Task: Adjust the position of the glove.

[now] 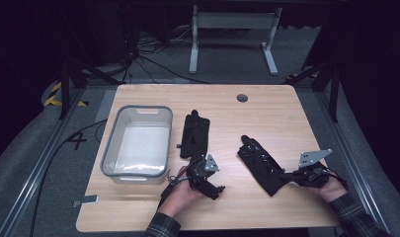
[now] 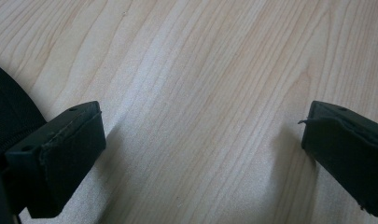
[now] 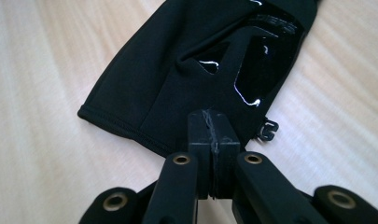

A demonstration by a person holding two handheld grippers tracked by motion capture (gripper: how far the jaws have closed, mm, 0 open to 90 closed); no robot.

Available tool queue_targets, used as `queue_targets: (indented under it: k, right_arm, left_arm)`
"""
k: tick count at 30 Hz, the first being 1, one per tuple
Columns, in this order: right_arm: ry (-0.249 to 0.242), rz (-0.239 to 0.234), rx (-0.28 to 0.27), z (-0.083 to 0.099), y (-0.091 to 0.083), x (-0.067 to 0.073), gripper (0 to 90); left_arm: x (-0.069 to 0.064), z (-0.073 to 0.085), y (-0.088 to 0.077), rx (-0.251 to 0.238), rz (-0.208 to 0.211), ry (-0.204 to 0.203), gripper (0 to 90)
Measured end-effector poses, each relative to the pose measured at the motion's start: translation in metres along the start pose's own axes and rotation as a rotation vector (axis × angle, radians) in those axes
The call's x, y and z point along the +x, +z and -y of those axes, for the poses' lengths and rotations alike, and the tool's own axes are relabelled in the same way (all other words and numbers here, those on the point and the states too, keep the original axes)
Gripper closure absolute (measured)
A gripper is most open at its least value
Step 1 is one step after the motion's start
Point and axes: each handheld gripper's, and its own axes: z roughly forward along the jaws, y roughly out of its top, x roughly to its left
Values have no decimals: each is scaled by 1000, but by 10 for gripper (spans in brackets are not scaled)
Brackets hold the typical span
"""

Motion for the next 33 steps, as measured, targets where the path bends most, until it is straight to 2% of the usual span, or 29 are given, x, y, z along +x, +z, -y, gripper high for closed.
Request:
queue_targets:
  k: [5, 9, 11, 16, 22, 33]
  right_arm:
    - [-14, 4, -5, 2, -6, 6, 895]
    - [-20, 5, -67, -13, -12, 3, 897]
    - [-25, 15, -63, -17, -11, 0, 897]
    - [-22, 32, -88, -36, -5, -15, 899]
    - [-40, 36, -94, -58, 13, -30, 900]
    - [-32, 54, -97, -85, 40, -52, 900]
  left_arm:
    - [0, 0, 0, 0, 0, -1, 0]
    - [0, 0, 0, 0, 0, 0, 0]
    - [0, 0, 0, 0, 0, -1, 0]
    - [0, 0, 0, 0, 0, -1, 0]
    - [0, 0, 0, 0, 0, 0, 0]
    - [0, 0, 0, 0, 0, 0, 0]
